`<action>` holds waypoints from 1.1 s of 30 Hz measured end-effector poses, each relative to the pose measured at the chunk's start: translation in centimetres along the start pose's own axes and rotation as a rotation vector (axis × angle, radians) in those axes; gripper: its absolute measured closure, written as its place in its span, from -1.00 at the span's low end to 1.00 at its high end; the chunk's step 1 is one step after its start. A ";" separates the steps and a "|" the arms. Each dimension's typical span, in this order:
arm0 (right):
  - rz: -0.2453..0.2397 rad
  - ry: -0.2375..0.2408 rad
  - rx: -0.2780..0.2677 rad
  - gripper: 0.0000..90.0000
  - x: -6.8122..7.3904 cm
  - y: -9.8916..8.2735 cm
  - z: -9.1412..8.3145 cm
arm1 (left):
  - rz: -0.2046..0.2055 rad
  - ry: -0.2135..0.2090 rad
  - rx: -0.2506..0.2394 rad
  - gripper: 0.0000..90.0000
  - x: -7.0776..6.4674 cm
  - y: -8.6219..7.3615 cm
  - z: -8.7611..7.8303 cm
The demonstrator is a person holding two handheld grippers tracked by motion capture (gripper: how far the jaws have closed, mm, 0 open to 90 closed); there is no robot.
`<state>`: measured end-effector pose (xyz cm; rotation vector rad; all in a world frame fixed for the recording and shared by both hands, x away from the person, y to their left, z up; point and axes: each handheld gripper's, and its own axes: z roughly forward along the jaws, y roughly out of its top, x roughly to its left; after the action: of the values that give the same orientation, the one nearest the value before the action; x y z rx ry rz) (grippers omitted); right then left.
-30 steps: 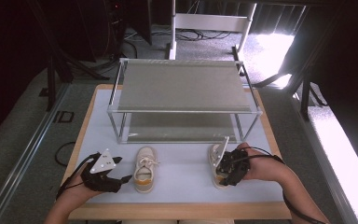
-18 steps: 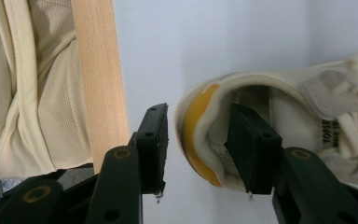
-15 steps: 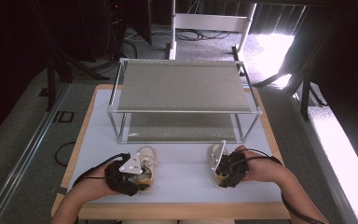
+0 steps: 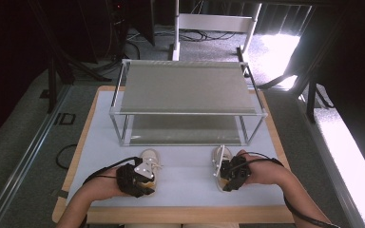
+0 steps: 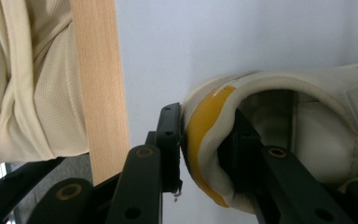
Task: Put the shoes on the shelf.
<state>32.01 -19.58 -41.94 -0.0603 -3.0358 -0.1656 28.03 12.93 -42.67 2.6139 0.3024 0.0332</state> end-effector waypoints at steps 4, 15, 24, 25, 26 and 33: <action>-0.021 0.027 0.009 0.67 -0.1 0.3 0.0 | 0.013 -0.072 -0.025 0.58 0.6 0.2 -0.1; -0.068 0.022 0.061 0.70 0.2 1.2 -0.2 | 0.114 -0.088 -0.015 0.62 0.7 2.7 -0.4; -0.071 -0.010 0.032 0.70 -0.5 1.4 -1.5 | 0.189 -0.096 -0.025 0.62 1.1 4.8 -0.1; -0.067 -0.013 0.030 0.70 -0.7 1.5 -1.7 | 0.204 -0.093 -0.027 0.62 1.1 5.0 -0.1; -0.067 -0.015 0.028 0.70 -0.9 1.5 -1.8 | 0.211 -0.093 -0.028 0.62 1.2 5.2 0.0; -0.060 -0.040 0.020 0.70 -1.8 2.0 -2.6 | 0.265 -0.102 -0.036 0.62 2.1 6.4 1.0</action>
<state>34.16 -17.90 -39.33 0.0300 -3.0801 -0.1409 31.49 7.50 -40.51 2.5915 -0.0807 -0.0034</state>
